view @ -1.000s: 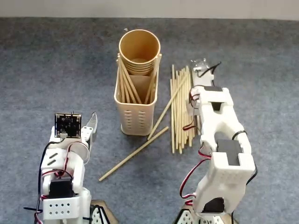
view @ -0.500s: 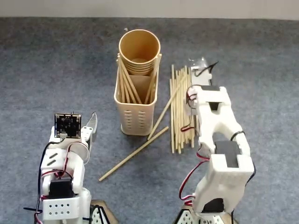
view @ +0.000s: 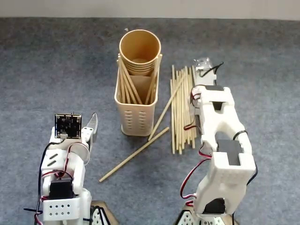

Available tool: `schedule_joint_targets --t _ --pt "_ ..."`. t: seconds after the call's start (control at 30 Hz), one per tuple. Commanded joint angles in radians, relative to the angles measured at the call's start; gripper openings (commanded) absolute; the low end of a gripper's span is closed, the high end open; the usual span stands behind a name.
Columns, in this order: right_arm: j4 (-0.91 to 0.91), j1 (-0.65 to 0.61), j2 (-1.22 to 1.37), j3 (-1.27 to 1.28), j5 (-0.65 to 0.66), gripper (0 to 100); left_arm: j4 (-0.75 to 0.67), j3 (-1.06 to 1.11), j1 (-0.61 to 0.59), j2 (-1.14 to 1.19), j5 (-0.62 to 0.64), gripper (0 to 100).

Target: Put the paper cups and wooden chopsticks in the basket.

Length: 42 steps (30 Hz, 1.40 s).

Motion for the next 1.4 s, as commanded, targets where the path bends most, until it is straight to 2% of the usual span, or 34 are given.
schedule_joint_targets --t 0.0,0.2,0.4,0.57,0.77,0.83,0.9,0.97,1.1,1.2,1.37 --pt "0.053 -0.035 -0.042 -0.010 -0.009 6.3 0.000 0.019 0.010 -0.005 -0.009 25" --pt "0.058 -0.056 -0.165 -0.004 -0.046 11.0 0.000 0.019 0.010 -0.005 -0.009 25" --pt "0.047 -0.062 -0.166 0.065 -0.043 11.0 0.000 0.019 0.010 -0.005 -0.009 25" --pt "-0.061 -0.070 -0.166 0.162 -0.043 11.0 0.000 0.019 0.010 -0.005 -0.009 25" --pt "-0.064 -0.064 -0.166 0.199 -0.006 10.8 0.000 0.019 0.010 -0.005 -0.008 25" --pt "-0.064 -0.051 -0.166 0.197 -0.009 8.4 0.000 0.019 0.010 -0.005 -0.008 25" --pt "-0.064 -0.028 -0.170 0.193 -0.011 1.0 0.000 0.019 0.010 -0.005 -0.008 25" --pt "-0.065 -0.010 -0.176 0.185 -0.011 0.8 0.000 0.019 0.010 -0.005 -0.008 25" --pt "-0.008 0.012 -0.177 0.084 -0.023 0.5 0.000 0.019 0.010 -0.005 -0.008 25" --pt "0.062 0.038 -0.177 -0.065 -0.092 0.5 0.000 0.019 0.010 -0.005 -0.008 25" --pt "0.148 0.044 -0.179 -0.285 -0.130 0.5 0.000 0.019 0.010 -0.005 -0.008 25"
